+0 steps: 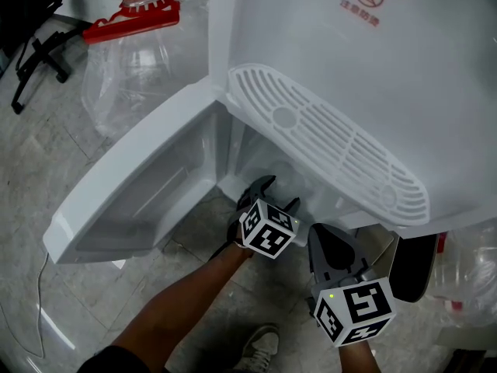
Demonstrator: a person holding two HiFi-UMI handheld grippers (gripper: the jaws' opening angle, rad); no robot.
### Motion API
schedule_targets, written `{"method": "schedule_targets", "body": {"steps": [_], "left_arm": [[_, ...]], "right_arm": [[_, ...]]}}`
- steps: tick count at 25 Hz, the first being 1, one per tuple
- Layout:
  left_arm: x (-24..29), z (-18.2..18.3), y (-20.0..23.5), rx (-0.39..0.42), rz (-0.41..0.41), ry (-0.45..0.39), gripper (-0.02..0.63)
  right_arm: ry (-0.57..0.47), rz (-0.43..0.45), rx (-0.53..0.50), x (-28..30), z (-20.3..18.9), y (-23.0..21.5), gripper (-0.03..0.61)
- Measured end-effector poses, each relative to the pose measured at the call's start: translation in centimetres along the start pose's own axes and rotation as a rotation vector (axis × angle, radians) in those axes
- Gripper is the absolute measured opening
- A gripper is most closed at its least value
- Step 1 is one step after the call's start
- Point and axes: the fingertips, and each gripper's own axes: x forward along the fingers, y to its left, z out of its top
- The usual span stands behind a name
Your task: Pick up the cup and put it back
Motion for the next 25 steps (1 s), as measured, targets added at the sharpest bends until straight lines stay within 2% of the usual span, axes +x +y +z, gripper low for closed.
{"method": "schedule_targets", "body": {"steps": [12,17,25], "left_arm": [[-4.1,-0.8,0.0,0.028,-0.023,0.021,0.307],[-8.3,-0.3,0.0,0.014,-0.026,-0.008,0.291],[-15.7,3.0,-0.5,0.065,-0.033,-0.083,0.228]], "right_arm": [[-0.033,-0.009,0.031,-0.8,1.1,1.4,0.021],[-0.049,-0.004,0.024,-1.3,2.0,3.1,0.021],[-0.046,0.01,0.006,-3.0,3.7,6.2,0.021]]}}
